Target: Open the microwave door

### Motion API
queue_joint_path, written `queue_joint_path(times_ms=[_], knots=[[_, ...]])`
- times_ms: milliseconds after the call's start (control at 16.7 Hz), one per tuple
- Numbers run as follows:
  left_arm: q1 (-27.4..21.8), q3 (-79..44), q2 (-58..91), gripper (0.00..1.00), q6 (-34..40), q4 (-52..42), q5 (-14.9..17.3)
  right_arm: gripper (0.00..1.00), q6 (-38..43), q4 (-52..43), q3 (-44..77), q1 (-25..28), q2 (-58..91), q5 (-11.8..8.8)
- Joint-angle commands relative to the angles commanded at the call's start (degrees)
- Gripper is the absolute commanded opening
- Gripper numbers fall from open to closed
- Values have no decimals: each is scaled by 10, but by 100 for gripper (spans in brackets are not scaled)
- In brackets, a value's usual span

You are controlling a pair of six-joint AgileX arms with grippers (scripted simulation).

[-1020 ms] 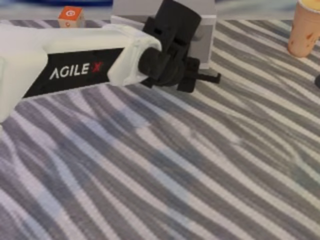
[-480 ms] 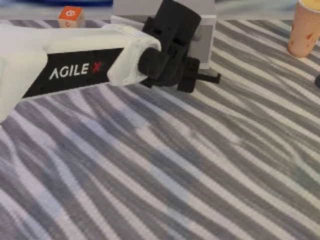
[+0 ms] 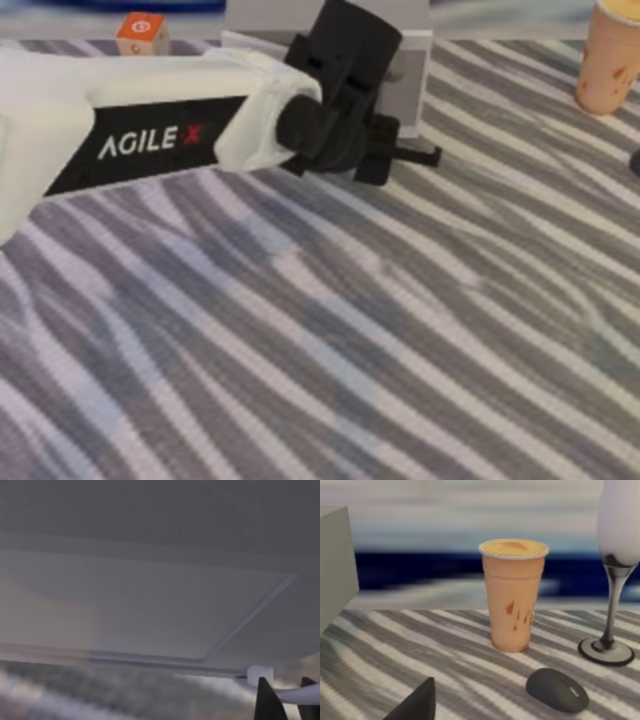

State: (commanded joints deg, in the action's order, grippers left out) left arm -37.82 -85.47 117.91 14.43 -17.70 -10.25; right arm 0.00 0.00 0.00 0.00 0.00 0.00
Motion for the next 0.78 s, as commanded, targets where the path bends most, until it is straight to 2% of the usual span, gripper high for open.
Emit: queue_joint_path(times_ms=[780], knots=[[5, 22, -14, 0, -20, 11, 17, 100, 0, 0, 0, 0, 0, 0]])
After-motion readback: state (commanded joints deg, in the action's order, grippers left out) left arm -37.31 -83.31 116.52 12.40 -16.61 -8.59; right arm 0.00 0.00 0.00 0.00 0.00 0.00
